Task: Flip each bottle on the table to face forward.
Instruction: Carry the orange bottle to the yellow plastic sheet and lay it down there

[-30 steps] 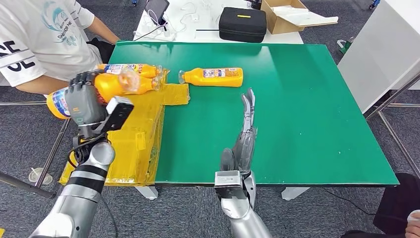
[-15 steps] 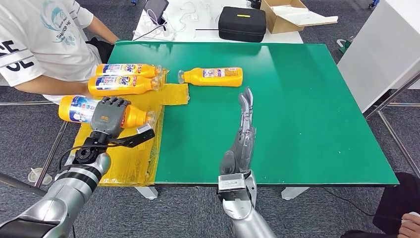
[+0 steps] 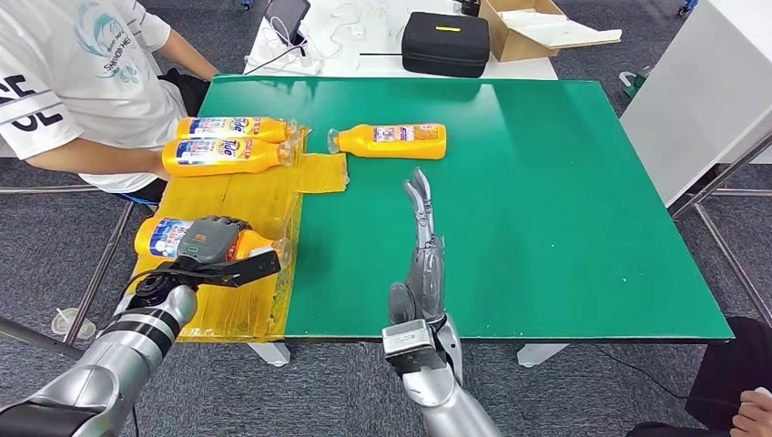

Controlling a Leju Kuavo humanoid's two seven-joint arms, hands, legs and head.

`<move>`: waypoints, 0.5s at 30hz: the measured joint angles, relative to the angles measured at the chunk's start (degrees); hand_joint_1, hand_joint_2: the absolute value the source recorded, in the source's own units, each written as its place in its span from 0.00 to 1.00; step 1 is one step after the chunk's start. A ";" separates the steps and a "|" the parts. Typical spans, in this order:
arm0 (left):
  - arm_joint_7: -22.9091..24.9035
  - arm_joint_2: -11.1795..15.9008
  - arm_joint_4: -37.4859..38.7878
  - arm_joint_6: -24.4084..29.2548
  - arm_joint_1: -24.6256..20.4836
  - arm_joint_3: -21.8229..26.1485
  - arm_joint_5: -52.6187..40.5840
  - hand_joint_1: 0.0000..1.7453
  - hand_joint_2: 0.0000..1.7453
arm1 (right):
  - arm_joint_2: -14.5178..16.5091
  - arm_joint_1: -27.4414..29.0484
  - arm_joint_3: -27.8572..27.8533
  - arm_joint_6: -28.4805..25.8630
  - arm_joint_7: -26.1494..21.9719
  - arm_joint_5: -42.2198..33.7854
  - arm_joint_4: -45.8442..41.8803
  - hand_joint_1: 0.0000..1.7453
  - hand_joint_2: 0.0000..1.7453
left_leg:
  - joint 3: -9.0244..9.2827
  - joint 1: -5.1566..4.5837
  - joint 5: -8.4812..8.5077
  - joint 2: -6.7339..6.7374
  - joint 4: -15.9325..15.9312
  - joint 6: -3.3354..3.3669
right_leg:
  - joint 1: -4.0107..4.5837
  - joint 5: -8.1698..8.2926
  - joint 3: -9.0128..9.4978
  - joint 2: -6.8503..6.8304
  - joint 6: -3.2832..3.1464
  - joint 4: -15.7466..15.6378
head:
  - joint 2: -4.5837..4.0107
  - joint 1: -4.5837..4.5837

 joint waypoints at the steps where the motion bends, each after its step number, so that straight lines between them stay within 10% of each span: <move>1: -0.06 0.00 0.06 -0.15 0.00 0.14 0.11 1.00 1.00 | 0.00 0.00 0.01 0.04 0.02 0.04 0.18 0.00 0.00 | 0.00 0.00 0.00 0.00 0.00 0.00 | 0.00 0.00 0.00 0.00 0.00 0.00 | 0.00 -0.01; 10: -0.88 0.00 0.54 -3.38 0.11 1.27 2.65 0.99 1.00 | 0.00 -0.19 0.33 0.93 0.35 0.22 1.62 0.00 0.00 | 0.01 0.00 0.00 -0.01 0.00 0.00 | 0.00 0.00 0.01 0.00 0.00 0.00 | 0.01 0.00; 14: -1.50 -0.01 0.55 -4.14 0.15 1.72 3.29 0.16 1.00 | 0.02 -0.36 0.59 1.22 0.44 0.27 2.38 0.00 0.00 | 0.01 0.00 0.00 -0.02 0.00 0.00 | 0.00 0.00 0.01 0.00 0.00 0.00 | 0.00 -0.01; 15: -1.80 -0.02 0.56 -4.68 0.19 1.82 3.51 0.01 0.75 | 0.02 -0.44 0.63 1.38 0.49 0.28 2.60 0.00 0.00 | 0.01 0.00 0.00 -0.02 0.00 0.00 | 0.00 0.00 0.01 0.00 0.00 0.00 | 0.00 0.00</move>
